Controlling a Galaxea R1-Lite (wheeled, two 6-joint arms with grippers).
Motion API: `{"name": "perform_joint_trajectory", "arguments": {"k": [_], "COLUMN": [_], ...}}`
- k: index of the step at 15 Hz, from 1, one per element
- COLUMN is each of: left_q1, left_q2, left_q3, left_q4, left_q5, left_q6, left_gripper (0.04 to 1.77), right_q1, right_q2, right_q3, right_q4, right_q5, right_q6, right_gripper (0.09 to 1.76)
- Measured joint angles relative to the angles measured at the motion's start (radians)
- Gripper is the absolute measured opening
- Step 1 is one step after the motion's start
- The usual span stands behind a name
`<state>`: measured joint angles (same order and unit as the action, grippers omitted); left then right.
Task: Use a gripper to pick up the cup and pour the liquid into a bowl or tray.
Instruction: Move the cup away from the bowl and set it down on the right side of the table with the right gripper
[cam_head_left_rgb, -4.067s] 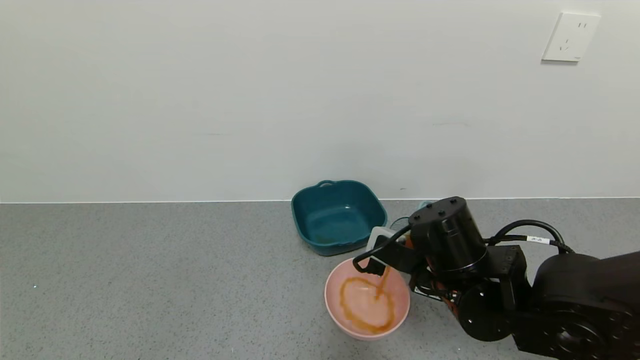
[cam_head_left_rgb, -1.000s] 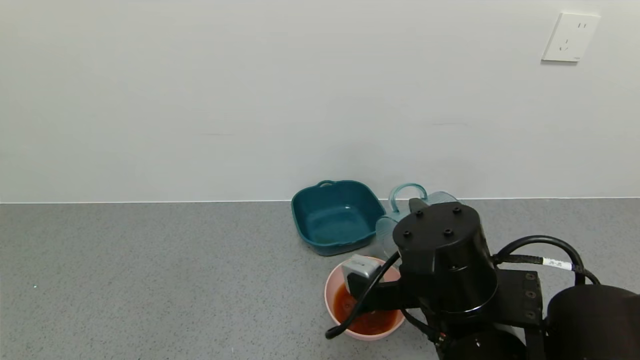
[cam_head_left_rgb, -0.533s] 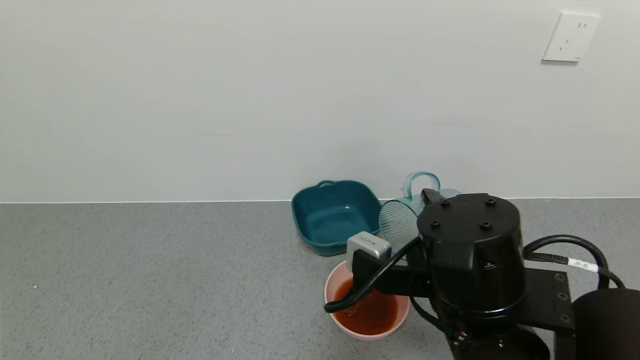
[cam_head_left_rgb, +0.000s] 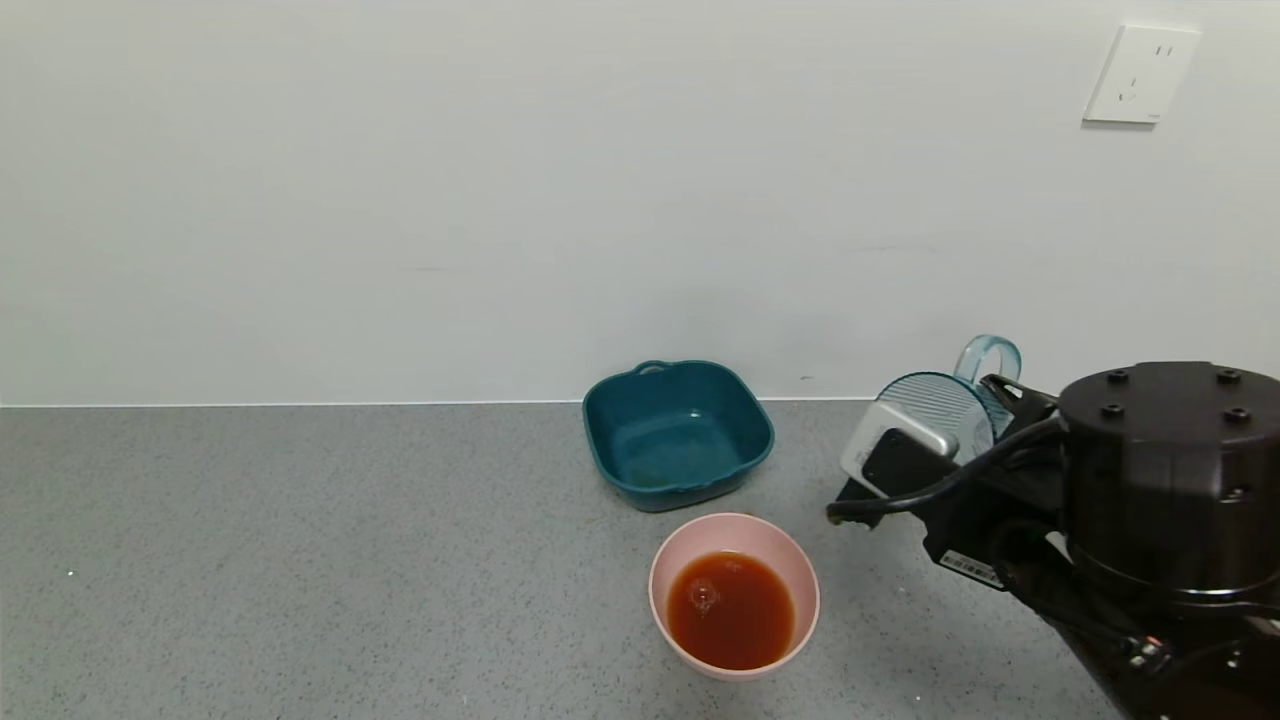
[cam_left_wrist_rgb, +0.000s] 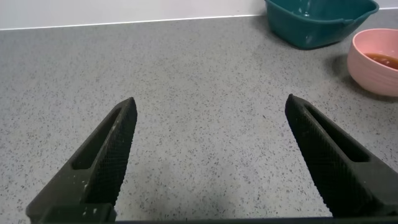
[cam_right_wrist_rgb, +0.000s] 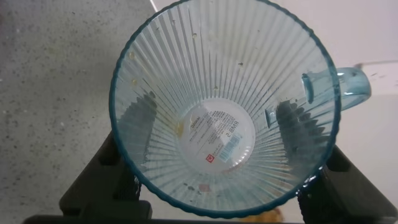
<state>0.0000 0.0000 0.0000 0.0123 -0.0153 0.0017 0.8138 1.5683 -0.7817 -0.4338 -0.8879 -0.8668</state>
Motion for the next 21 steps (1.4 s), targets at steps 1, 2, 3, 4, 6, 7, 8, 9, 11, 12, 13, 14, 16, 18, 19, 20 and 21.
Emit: {"name": "perform_joint_trajectory", "arguments": {"k": [1,2,3,4,6,7,8,9,11,12,13,14,16,18,19,20,21], "left_q1": [0.000,0.000,0.000,0.000,0.000,0.000,0.000,0.000,0.000,0.000,0.000,0.000,0.000,0.000,0.000,0.000,0.000], "left_q2": [0.000,0.000,0.000,0.000,0.000,0.000,0.000,0.000,0.000,0.000,0.000,0.000,0.000,0.000,0.000,0.000,0.000], "left_q3": [0.000,0.000,0.000,0.000,0.000,0.000,0.000,0.000,0.000,0.000,0.000,0.000,0.000,0.000,0.000,0.000,0.000], "left_q4": [0.000,0.000,0.000,0.000,0.000,0.000,0.000,0.000,0.000,0.000,0.000,0.000,0.000,0.000,0.000,0.000,0.000], "left_q5": [0.000,0.000,0.000,0.000,0.000,0.000,0.000,0.000,0.000,0.000,0.000,0.000,0.000,0.000,0.000,0.000,0.000], "left_q6": [0.000,0.000,0.000,0.000,0.000,0.000,0.000,0.000,0.000,0.000,0.000,0.000,0.000,0.000,0.000,0.000,0.000], "left_gripper": [1.72,1.72,1.72,1.72,1.72,1.72,1.72,1.72,1.72,1.72,1.72,1.72,1.72,1.72,1.72,1.72,1.72], "right_q1": [-0.028,-0.051,-0.071,-0.088,-0.139,-0.171,-0.204,-0.234,-0.298,-0.331,-0.358,-0.383,-0.438,-0.471,-0.485,-0.500,-0.513], "right_q2": [-0.020,-0.037,-0.049,-0.057,-0.067,-0.071,-0.077,-0.085,-0.106,-0.119,-0.131,-0.143,-0.158,-0.159,-0.151,-0.141,-0.129], "right_q3": [0.023,0.043,0.059,0.072,0.112,0.135,0.157,0.172,0.188,0.197,0.212,0.226,0.250,0.261,0.263,0.267,0.279], "right_q4": [0.000,0.000,0.000,0.000,-0.006,-0.013,-0.015,-0.016,-0.017,-0.017,-0.017,-0.017,-0.018,-0.019,-0.019,-0.020,-0.025], "right_q5": [0.036,0.066,0.097,0.126,0.211,0.265,0.328,0.380,0.478,0.523,0.554,0.577,0.618,0.632,0.632,0.633,0.632], "right_q6": [0.054,0.120,0.206,0.293,0.457,0.520,0.582,0.631,0.694,0.712,0.720,0.722,0.748,0.856,0.897,0.915,0.919], "right_gripper": [1.35,1.35,1.35,1.35,1.35,1.35,1.35,1.35,1.35,1.35,1.35,1.35,1.35,1.35,1.35,1.35,1.35]}}
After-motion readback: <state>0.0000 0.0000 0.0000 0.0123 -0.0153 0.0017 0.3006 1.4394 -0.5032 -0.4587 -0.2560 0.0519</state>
